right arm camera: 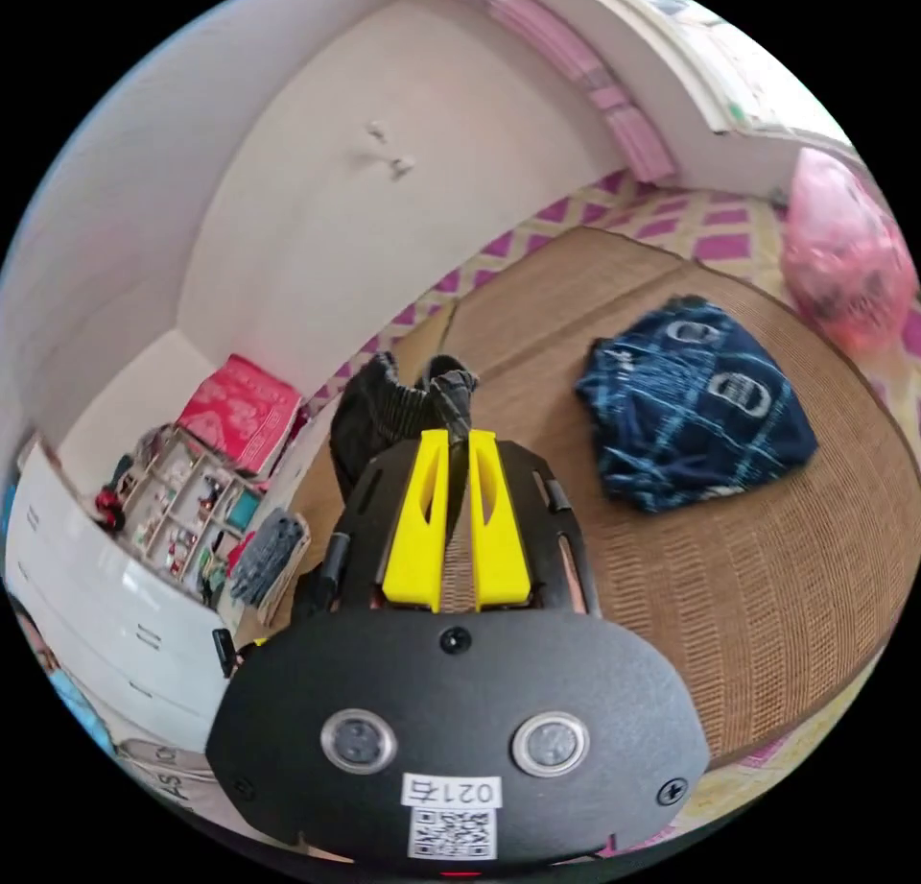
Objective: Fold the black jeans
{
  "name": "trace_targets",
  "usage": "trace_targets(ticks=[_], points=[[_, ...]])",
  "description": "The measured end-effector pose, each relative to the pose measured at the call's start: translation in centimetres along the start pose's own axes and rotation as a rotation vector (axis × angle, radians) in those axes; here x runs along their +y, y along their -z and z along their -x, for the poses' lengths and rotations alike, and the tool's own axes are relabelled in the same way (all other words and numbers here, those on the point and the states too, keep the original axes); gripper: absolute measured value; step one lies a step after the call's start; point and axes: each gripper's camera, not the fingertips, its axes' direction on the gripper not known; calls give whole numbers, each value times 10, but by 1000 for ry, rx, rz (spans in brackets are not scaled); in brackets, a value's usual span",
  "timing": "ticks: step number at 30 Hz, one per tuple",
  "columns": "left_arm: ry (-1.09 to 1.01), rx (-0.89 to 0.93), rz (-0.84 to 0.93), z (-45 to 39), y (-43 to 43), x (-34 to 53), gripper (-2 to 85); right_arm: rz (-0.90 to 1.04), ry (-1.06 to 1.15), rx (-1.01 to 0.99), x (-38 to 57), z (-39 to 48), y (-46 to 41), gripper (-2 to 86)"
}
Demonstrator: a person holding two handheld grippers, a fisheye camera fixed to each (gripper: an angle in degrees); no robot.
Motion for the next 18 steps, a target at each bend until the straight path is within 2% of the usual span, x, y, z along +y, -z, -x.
trace_targets(ticks=[3,5,8,14,18], points=[[91,-135,145,25,-40,-37,4,14,-151,92,29,-99,2,40],[168,-64,155,44,-45,-54,-4,131,-254,166,68,-165,-15,39],[183,-42,188,52,-46,-84,-8,97,-345,45,125,-210,-11,38],[156,-52,214,41,-61,-124,-9,58,-261,-31,161,-199,-5,41],[145,-8,195,34,-78,-137,-8,105,-230,93,180,-204,-21,52]])
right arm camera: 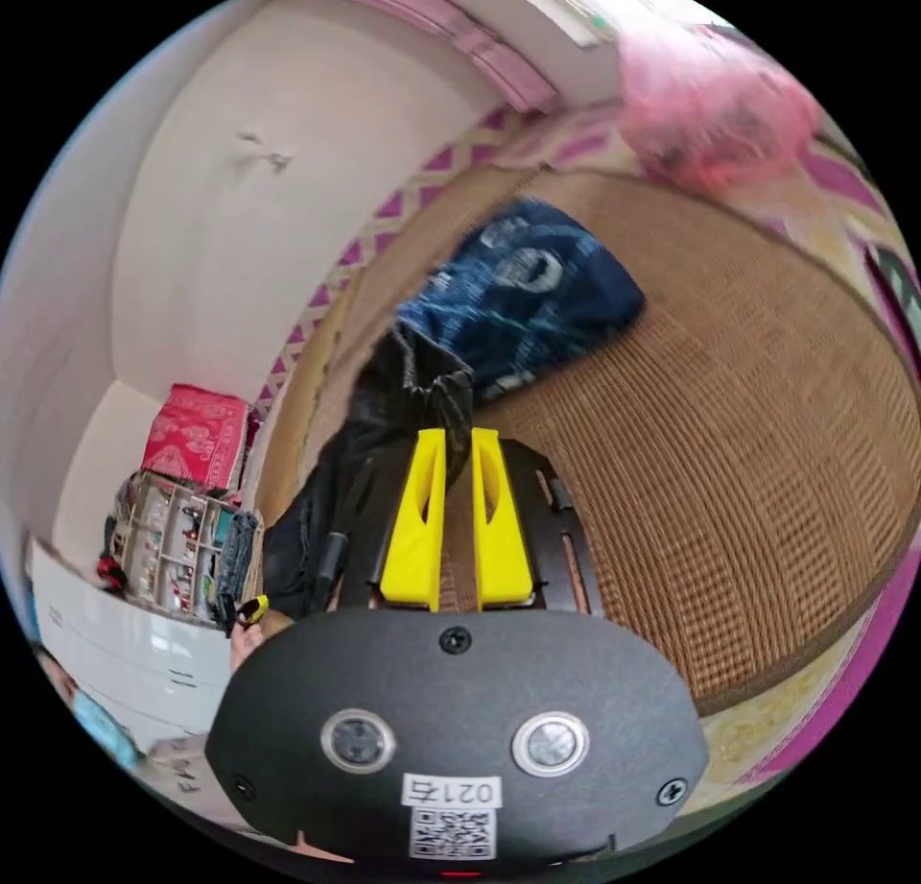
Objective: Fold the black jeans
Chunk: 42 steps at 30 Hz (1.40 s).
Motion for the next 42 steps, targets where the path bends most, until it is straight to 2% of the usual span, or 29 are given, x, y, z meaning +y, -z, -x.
trace_targets(ticks=[1,3,5,7,9,11,14,20,25,28,34,39,42], points=[[3,14,-11,-1,3,-1,-6,67,-86,29,8,-19,-15,55],[6,47,-37,-2,13,0,-1,49,-140,56,27,-25,-13,59],[1,80,-73,-5,28,4,14,-110,20,173,56,40,15,62],[-45,74,-110,-20,46,9,45,-115,225,167,79,115,5,67],[-102,61,-119,-40,54,11,56,-7,383,35,102,187,-35,72],[-151,47,-107,-60,53,13,61,201,502,-136,137,271,-114,83],[-210,22,-68,-94,42,19,64,389,506,-162,182,338,-213,95],[-366,-159,18,-166,9,33,77,539,252,-197,228,340,-318,115],[-625,-294,142,-264,-79,17,85,512,142,-282,254,328,-326,112],[-803,-498,217,-318,-162,14,82,476,95,-345,270,319,-310,110],[-967,-692,305,-363,-276,20,95,359,79,-386,305,296,-247,107],[-983,-759,336,-357,-304,30,96,296,66,-418,340,277,-204,107],[-962,-748,304,-346,-297,36,63,266,54,-452,359,271,-185,107]])
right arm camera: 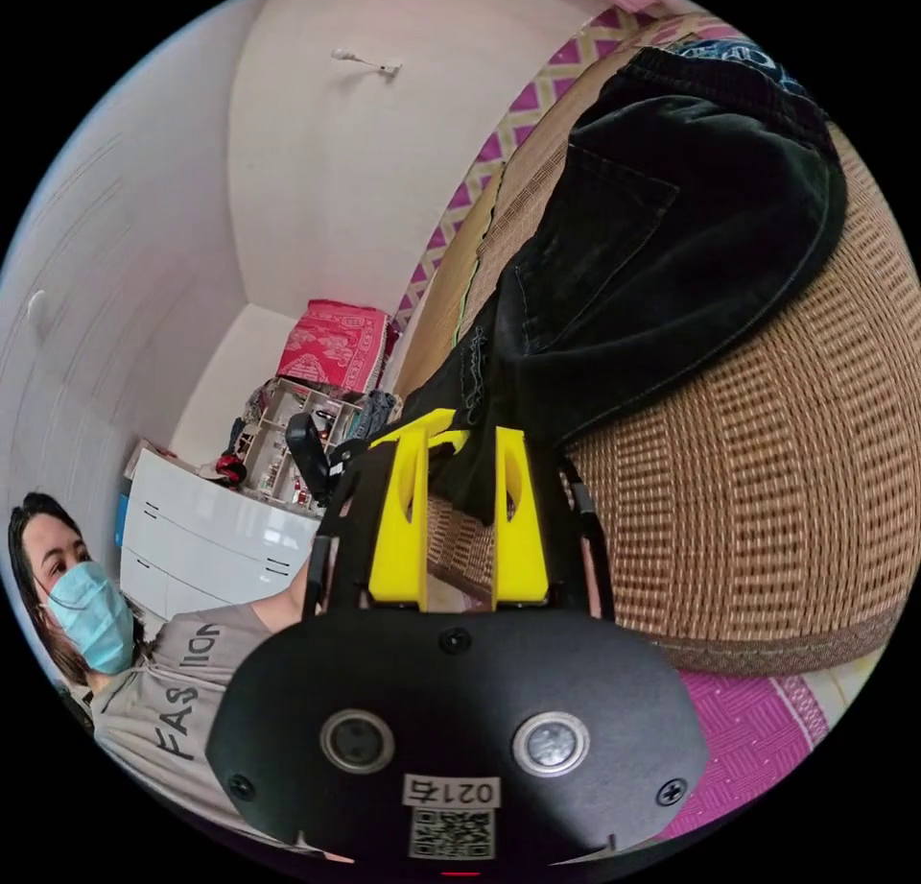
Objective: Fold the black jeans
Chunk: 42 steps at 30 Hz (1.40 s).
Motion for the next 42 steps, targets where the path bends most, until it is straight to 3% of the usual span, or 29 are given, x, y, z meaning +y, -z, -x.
trace_targets(ticks=[3,7,13,17,21,25,29,36,40,42], points=[[144,109,-73,30,7,26,37,-25,-9,-41,20,4,9,105],[417,272,-309,101,56,108,14,-69,-32,-118,43,13,23,97],[703,147,-555,187,167,322,-2,-87,51,-15,61,51,39,89],[917,-9,-532,229,179,461,-2,-96,114,145,72,75,39,88],[1136,-123,-379,258,133,585,-2,-75,117,138,80,83,28,88],[1285,-27,-457,254,96,678,-1,-42,142,188,83,101,15,90],[1312,-67,-530,234,93,720,-4,-16,228,305,70,134,15,91],[1006,-331,-595,171,97,724,-7,-9,335,408,24,177,29,92],[1258,-62,-540,211,51,787,-6,5,356,443,8,181,24,93],[1299,-39,-471,212,44,793,-7,14,348,426,3,176,21,94]])
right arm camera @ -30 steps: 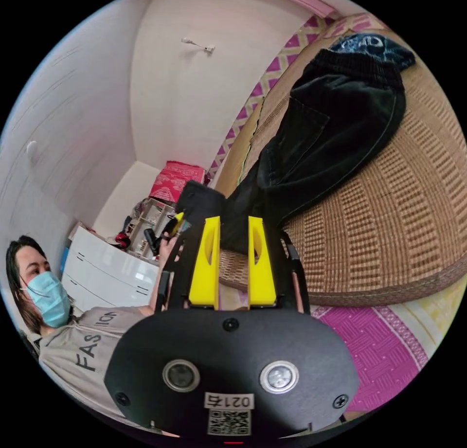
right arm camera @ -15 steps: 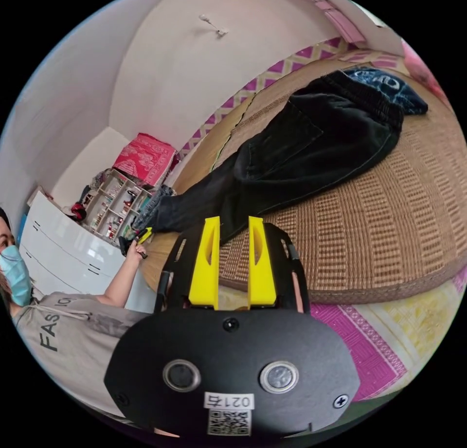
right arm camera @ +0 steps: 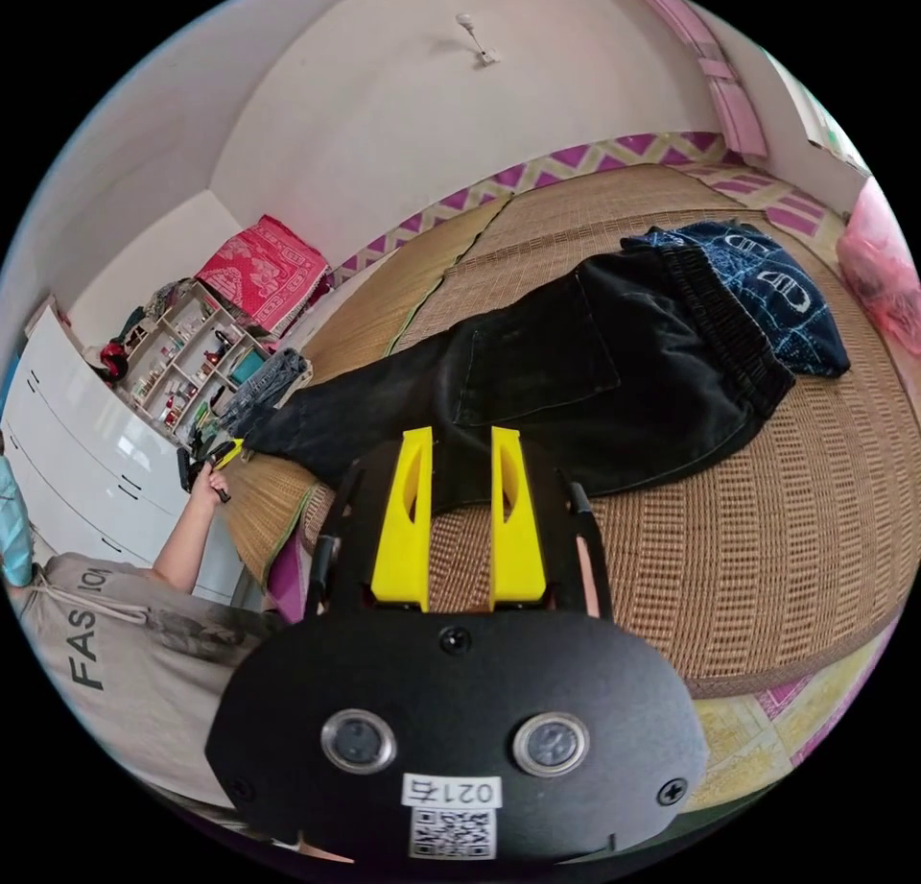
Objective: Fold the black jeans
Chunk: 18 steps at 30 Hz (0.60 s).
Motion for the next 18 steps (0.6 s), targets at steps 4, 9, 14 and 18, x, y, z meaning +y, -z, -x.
trace_targets(ticks=[4,9,14,18], points=[[147,52,33,40,-7,16,-8,10,-13,-23,-2,-9,-9,94],[213,100,128,82,-39,30,4,10,-25,-41,-1,-22,-15,96],[25,-12,-44,75,-7,35,39,-11,-35,-59,11,-34,-11,97],[-60,9,188,80,-60,13,1,-13,-45,-68,21,-43,-12,97]])
